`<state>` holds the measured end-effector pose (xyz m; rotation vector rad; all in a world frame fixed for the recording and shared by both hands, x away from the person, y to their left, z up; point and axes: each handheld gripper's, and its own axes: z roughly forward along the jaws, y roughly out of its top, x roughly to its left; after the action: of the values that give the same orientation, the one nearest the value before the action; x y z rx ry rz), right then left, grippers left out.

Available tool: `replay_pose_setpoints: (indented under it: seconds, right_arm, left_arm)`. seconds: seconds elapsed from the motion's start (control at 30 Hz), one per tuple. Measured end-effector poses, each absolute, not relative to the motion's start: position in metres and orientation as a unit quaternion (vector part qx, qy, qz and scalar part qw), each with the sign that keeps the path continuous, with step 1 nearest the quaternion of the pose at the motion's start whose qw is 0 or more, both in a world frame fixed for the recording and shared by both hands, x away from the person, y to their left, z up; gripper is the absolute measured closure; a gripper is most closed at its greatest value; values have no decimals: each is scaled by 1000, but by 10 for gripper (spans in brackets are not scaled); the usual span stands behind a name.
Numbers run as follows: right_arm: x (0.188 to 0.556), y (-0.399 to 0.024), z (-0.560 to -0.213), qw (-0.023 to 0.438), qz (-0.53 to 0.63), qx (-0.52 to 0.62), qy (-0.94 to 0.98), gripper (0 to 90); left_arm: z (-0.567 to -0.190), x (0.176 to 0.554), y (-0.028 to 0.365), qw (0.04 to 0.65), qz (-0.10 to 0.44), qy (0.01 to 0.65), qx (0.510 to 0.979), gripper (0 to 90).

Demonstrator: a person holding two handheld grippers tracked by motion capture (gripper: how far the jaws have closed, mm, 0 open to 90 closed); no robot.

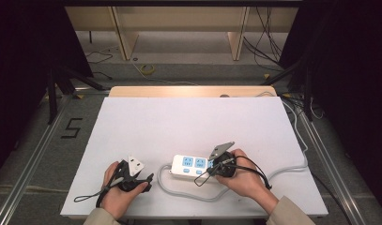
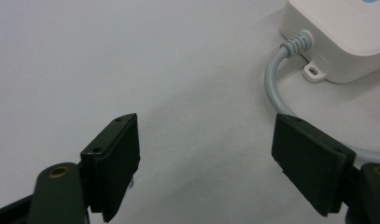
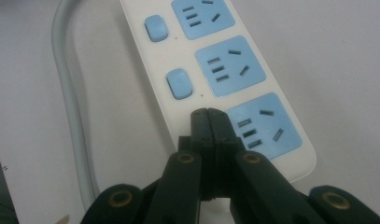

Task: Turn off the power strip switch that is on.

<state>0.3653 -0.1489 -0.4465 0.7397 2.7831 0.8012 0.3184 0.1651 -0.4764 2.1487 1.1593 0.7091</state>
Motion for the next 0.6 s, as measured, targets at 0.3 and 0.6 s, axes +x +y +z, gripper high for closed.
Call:
replay_pose_setpoints:
  seconds: [0.3, 0.6]
  right_arm:
    - [365, -148, -446, 83, 266, 244, 929, 900]
    - [364, -149, -443, 89, 271, 251, 925, 900]
  left_arm:
    - [-476, 319, 165, 295, 266, 434, 808, 233]
    - [-476, 319, 165, 295, 266, 434, 808, 233]
